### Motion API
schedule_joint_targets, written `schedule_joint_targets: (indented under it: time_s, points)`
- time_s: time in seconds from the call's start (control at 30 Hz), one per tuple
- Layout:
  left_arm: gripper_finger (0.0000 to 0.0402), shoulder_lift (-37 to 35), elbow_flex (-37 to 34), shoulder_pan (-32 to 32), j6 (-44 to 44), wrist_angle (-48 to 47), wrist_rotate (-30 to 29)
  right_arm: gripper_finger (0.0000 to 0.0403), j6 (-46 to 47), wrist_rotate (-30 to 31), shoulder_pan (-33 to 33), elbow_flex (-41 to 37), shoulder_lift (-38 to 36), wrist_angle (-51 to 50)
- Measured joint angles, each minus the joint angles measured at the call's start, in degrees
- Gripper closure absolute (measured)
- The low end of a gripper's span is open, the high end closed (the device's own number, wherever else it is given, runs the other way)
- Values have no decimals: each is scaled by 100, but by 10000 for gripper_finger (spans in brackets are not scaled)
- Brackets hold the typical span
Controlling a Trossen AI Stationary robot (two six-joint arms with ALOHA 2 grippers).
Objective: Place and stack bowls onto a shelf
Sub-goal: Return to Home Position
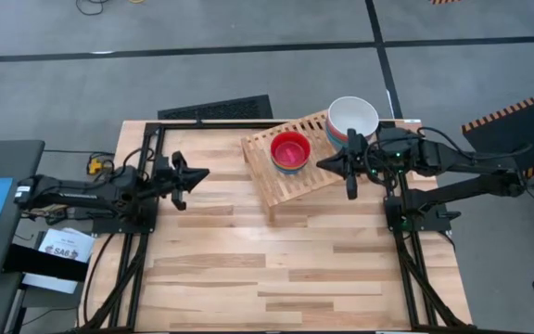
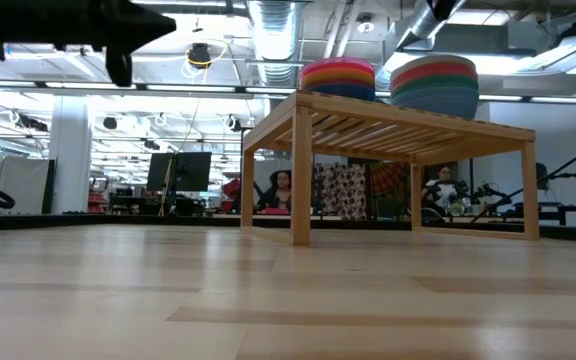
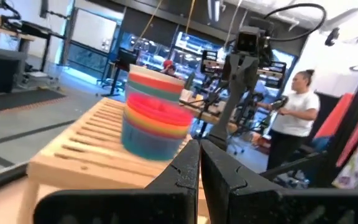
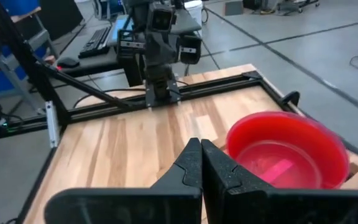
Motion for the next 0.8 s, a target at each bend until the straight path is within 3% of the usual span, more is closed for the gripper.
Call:
schedule_joint_targets:
  time_s: [0.33,0.53,0.8]
  points:
    - [401,-531,-693,-1034,15,245,-549,380,419,-29,-7,0,0,-6]
    - [401,-1216,-1206,-1235,138,229,-539,387,478,-29,-4,0,0,-12]
    - [401,-2807,-1237,-1187,462,-1086,5,387,745,-29,-4,0,0,-21]
